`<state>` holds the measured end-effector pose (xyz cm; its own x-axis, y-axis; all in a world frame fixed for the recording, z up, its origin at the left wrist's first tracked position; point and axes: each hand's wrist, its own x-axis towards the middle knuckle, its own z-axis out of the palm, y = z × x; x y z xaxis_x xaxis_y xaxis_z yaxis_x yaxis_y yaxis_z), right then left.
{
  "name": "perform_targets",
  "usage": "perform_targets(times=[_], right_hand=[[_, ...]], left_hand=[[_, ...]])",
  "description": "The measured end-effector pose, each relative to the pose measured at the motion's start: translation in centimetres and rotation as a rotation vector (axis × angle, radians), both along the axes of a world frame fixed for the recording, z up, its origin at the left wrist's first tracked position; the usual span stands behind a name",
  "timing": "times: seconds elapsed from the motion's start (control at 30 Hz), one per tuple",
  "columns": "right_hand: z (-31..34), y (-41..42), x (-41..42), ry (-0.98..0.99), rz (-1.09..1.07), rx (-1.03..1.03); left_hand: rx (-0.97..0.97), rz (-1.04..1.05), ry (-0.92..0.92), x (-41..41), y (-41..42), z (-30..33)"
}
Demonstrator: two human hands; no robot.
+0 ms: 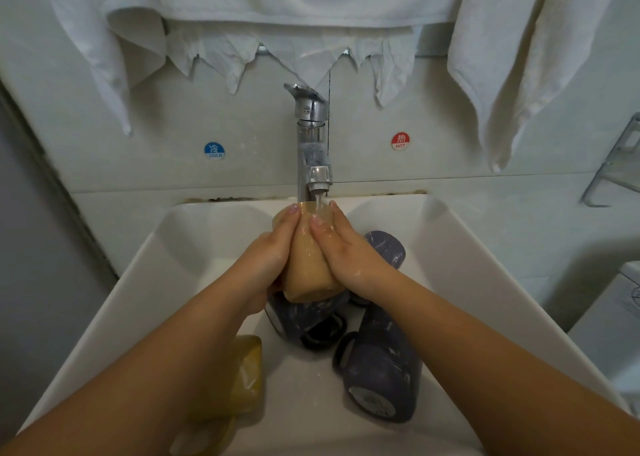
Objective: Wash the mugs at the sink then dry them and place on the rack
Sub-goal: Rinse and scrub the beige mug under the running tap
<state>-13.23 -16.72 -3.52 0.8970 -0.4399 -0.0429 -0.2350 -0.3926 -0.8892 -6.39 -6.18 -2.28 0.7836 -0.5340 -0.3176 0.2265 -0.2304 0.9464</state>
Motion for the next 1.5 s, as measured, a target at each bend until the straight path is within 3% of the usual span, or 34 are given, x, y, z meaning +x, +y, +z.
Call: perform_targets(times=[0.07,0.17,0.2,0.37,0.47,0.6,0.8,0.9,1.07,1.37,1.5], right_hand=[[0.0,0.0,-0.2,-0.010,-0.042,-0.141],[0.5,0.3,-0.5,-0.018,-0.158,-0.515],[0.5,0.4,-0.5,-0.033,-0.135,-0.484],[0.0,0.1,-0.9,-0.077,0.161,0.050],[0.4,0.1,-0.9,-0.139,0.110,0.185],[1.0,1.0,-0.5,-0.241,-0.041,0.156],[0.6,-0.4,-1.1,-0.057,0.157,0.302],[1.0,-0.3,-1.0,-0.103,0.122,0.315],[1.4,0.7,-0.8,-0.153,0.011,0.163],[1.3,-0.1,-1.4,-0.019,0.261,0.166],[0.8,0.3,-0.7,-0.146,0.132,0.180]], left_hand=[[-0.016,-0.009,-0.005,0.1,0.0,0.0],[-0.024,0.051,-0.008,0.0,-0.1,0.1],[-0.015,0.069,-0.001,0.0,-0.1,0.1],[0.060,0.164,0.032,0.4,0.3,0.3],[0.027,0.127,-0.003,0.4,0.2,0.2],[0.009,0.070,-0.055,0.1,-0.3,-0.2],[-0.007,0.099,-0.034,-0.1,-0.1,-0.1],[-0.015,0.083,0.002,-0.3,0.0,0.0],[-0.039,0.066,0.042,-0.3,-0.4,0.0],[0.024,0.042,0.111,0.7,0.4,-0.2],[-0.002,0.036,0.086,1.0,0.2,-0.4]])
